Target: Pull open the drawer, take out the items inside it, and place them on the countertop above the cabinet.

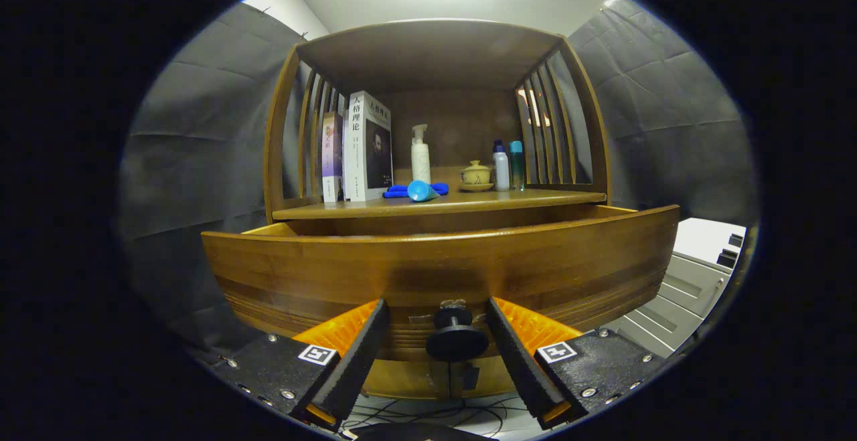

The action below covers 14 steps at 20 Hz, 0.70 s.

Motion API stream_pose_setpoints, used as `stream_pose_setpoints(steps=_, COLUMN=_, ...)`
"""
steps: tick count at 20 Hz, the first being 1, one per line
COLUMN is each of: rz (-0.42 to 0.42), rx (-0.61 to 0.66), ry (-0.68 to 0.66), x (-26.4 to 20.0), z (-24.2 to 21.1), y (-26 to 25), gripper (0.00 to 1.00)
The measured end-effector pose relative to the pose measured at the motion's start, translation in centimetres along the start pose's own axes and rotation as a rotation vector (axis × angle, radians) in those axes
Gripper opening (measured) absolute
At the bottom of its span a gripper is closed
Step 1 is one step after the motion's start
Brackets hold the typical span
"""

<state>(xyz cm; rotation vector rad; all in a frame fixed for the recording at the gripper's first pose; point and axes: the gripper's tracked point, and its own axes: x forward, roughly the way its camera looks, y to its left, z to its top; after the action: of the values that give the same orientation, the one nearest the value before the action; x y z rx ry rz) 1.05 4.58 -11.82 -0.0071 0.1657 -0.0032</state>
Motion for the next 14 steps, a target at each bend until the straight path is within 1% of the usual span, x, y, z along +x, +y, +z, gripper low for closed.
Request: stream_pose_setpoints(steps=14, rz=-0.002, rx=0.006, ry=0.014, x=3.5, z=0.1, y=0.2, gripper=0.94)
